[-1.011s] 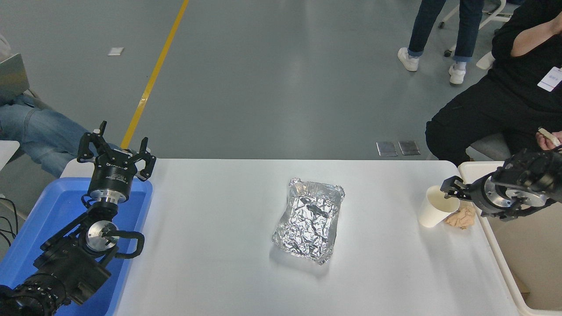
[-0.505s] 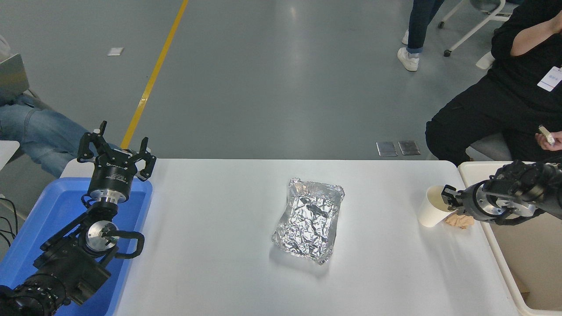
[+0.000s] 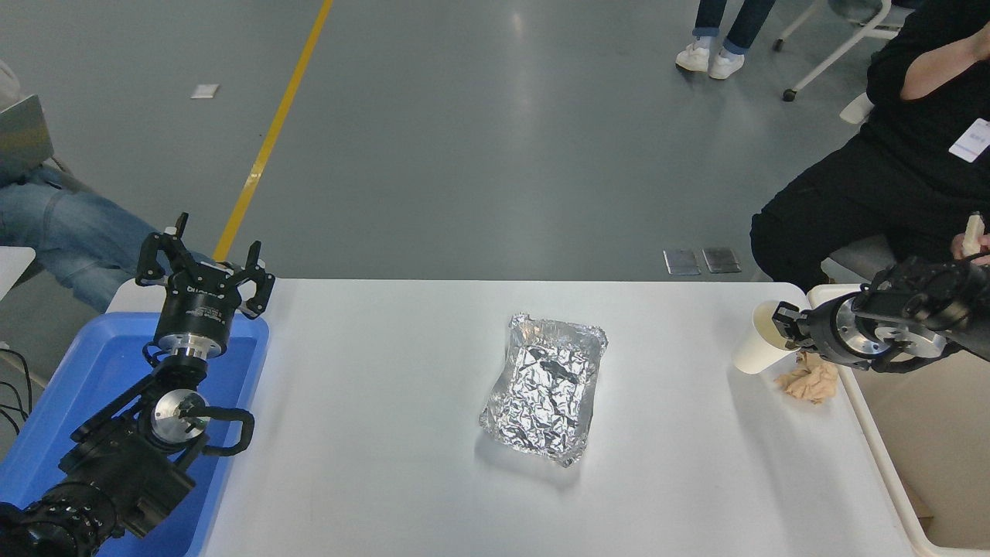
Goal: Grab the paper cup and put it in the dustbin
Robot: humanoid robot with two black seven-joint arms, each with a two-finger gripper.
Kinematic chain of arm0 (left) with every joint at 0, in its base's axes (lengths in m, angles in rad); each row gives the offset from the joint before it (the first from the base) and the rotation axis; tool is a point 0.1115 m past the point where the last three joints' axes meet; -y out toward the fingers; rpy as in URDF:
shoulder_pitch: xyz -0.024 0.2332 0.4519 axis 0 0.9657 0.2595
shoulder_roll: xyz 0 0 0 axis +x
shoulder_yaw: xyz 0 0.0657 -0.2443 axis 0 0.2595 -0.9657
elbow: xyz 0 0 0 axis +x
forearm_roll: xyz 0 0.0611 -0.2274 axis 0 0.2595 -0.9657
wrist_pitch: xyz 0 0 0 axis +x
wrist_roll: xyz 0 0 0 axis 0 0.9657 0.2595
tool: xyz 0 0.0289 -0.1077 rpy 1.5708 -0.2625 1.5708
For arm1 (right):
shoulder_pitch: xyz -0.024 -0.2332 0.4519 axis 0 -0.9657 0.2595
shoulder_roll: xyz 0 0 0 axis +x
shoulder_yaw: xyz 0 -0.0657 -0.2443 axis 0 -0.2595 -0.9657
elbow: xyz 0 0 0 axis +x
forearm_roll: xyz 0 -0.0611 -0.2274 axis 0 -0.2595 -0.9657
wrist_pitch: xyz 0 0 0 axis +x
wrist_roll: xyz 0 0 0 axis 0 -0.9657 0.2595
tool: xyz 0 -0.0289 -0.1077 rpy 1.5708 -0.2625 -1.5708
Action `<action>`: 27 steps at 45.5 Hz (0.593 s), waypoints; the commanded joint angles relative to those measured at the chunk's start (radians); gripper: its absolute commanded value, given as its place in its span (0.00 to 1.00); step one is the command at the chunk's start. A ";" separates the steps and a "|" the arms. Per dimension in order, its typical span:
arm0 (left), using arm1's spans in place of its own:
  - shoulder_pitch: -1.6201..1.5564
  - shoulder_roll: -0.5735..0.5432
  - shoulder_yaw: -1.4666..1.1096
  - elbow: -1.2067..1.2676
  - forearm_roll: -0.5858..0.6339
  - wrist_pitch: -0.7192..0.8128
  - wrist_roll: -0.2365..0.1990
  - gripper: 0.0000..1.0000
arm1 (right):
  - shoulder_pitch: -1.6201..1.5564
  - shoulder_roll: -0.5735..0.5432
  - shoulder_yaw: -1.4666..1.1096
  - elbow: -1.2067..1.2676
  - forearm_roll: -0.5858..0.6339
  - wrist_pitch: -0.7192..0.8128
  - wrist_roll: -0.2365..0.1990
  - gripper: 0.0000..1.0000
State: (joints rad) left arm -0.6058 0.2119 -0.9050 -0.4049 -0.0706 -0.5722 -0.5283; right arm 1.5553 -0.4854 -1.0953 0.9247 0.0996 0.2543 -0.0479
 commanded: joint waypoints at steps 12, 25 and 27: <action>0.000 0.000 0.000 0.000 0.000 0.000 0.001 0.99 | 0.528 -0.268 -0.026 0.146 -0.144 0.204 -0.001 0.00; 0.000 0.000 0.000 0.000 0.000 0.000 0.001 0.99 | 0.602 -0.297 -0.037 0.146 -0.164 0.232 -0.001 0.00; 0.000 0.000 0.000 0.000 0.000 0.000 0.001 0.99 | 0.602 -0.297 -0.037 0.144 -0.166 0.232 -0.001 0.00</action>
State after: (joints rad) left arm -0.6059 0.2118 -0.9051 -0.4050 -0.0706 -0.5722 -0.5282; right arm 2.0768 -0.7471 -1.1237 1.0606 -0.0437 0.4530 -0.0486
